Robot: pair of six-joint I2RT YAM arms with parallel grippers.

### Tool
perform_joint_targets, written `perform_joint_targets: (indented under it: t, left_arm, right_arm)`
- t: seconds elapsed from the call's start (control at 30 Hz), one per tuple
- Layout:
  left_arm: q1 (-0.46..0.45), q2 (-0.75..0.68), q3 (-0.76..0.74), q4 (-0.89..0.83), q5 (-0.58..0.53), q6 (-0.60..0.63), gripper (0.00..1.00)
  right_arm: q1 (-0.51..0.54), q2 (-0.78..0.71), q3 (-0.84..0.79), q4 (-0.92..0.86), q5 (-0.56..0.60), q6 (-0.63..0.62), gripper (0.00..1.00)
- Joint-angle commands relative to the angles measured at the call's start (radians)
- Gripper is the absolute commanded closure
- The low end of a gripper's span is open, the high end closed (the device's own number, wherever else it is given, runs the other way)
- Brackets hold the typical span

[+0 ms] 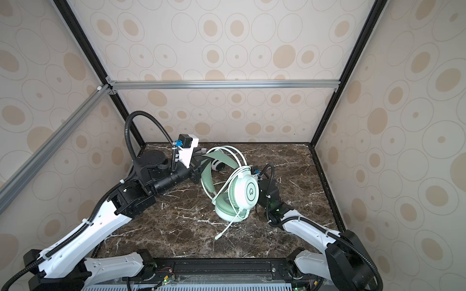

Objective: Wrap the headphones

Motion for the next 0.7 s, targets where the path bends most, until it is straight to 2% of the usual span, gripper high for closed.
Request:
perform_joint_targets:
  t: [0.0,0.27,0.43,0.57,0.67]
  left_arm:
    - [0.005,-0.007,0.097,0.13,0.031,-0.142,1.0]
    - [0.007,0.02,0.128,0.14,-0.035,-0.178,1.0]
    - [0.007,0.026,0.157,0.173,-0.165,-0.271,1.0]
    - [0.012,0.029,0.162,0.231,-0.157,-0.307,1.0]
    - [0.014,0.039,0.176,0.243,-0.118,-0.33,1.0]
  right_arm:
    - [-0.006,0.012,-0.003,0.075,-0.03,0.033,0.84]
    - [0.017,0.046,-0.006,0.079,-0.02,0.032,0.81]
    - [0.066,0.091,-0.011,0.127,0.029,0.027,0.81]
    - [0.087,0.143,0.02,0.137,0.039,0.018,0.82]
    - [0.09,0.18,0.025,0.216,0.013,0.034,0.82]
